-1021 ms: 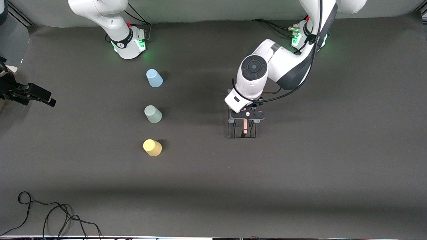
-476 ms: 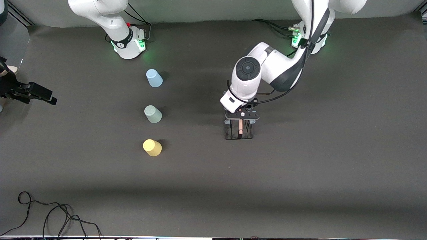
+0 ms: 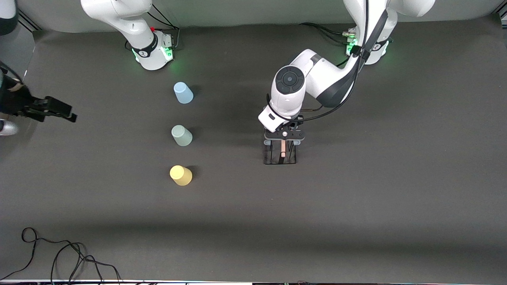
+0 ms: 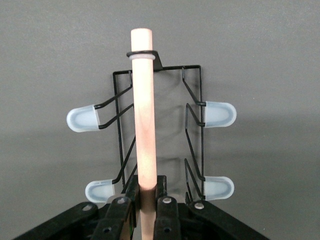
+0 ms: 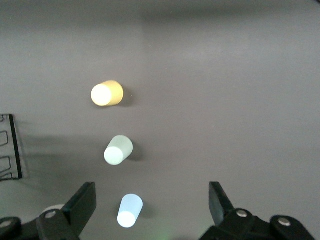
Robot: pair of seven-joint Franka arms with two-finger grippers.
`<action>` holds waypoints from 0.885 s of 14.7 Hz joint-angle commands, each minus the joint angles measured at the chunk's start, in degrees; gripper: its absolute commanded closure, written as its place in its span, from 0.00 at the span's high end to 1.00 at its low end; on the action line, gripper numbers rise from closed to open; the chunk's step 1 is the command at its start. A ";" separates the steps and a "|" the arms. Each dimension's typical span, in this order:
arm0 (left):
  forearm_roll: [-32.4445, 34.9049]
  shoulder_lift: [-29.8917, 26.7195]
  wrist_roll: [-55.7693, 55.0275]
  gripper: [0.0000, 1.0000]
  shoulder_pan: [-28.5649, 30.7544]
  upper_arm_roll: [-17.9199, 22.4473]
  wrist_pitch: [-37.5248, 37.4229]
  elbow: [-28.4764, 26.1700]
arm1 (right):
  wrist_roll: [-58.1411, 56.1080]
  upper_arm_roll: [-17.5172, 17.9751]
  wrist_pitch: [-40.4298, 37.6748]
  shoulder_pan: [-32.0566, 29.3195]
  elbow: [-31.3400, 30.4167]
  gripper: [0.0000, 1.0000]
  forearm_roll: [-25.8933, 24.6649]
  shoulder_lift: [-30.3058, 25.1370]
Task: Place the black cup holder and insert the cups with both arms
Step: 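Release the rack with the left gripper while the right gripper reaches the cups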
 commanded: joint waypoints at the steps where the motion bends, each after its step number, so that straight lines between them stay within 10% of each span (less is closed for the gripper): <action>1: -0.05 0.22 -2.25 0.00 -0.78 1.11 -3.04 0.11 | 2.59 -0.01 0.11 3.70 -1.86 1.00 -1.41 -0.10; 6: -0.40 0.22 -4.36 0.02 -0.69 1.11 -3.66 0.46 | 7.35 -0.01 3.27 7.65 -8.43 0.97 -1.32 -1.15; 9: -0.05 0.13 -4.01 0.90 -0.69 1.20 -3.67 0.55 | 10.60 -0.01 10.11 9.42 -16.78 0.97 -1.41 -4.57; 13: -0.05 -1.09 -4.02 1.00 0.62 1.63 -6.45 3.17 | 11.65 -0.01 17.59 10.47 -26.19 0.97 -1.41 -7.13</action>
